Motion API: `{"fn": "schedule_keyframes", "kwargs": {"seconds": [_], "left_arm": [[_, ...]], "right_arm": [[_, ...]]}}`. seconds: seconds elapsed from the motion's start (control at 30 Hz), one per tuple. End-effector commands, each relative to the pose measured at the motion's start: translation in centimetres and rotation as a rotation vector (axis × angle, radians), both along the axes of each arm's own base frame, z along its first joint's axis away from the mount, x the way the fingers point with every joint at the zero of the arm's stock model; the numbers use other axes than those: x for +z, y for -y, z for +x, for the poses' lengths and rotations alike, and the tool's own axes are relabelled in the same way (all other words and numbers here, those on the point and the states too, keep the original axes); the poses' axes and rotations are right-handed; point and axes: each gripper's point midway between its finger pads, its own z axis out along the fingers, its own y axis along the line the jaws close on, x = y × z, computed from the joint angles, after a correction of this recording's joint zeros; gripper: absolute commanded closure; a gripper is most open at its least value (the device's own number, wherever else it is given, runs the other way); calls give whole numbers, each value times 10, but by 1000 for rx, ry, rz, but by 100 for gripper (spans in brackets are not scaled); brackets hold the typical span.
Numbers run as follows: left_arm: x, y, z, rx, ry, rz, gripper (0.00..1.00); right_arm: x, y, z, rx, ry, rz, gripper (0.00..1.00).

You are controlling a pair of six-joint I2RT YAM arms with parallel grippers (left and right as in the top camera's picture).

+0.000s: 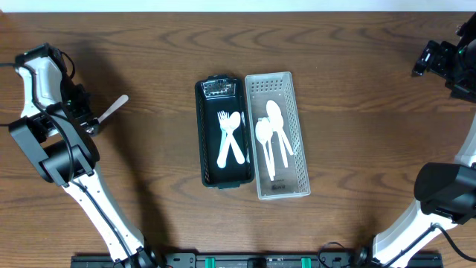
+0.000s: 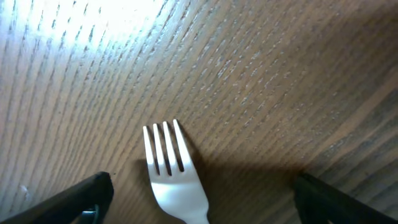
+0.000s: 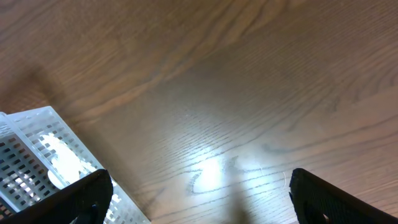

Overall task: Pack container
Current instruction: 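Lower the left gripper onto the fork and close on it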

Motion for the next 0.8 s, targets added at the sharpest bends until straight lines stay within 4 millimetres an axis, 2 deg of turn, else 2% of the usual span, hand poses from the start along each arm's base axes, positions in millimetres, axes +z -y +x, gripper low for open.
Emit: {"fn": "schedule_keyframes", "kwargs": {"seconds": [0.0,0.07,0.2,0.5,0.6,0.77], "left_arm": [[-17,1,-10,-3,-59,-12,12],[-18,1,-10,-4,-60,-12,18],[-23,4,-14,-4,-72,-17,19],[-52,15,-26,-60,-100,-40,18],[-59,13,-22,-117,-74,-37,18],[-65,4,-5,-273,-2,-16,18]], "right_arm": [[1,-1,-2,-14,2,9,6],[1,-1,-2,-14,2,9,6],[1,-1,-2,-14,3,9,6],[1,-1,-2,-14,3,9,6],[1,-1,-2,-14,3,9,6],[1,-1,-1,-14,3,9,6]]}}
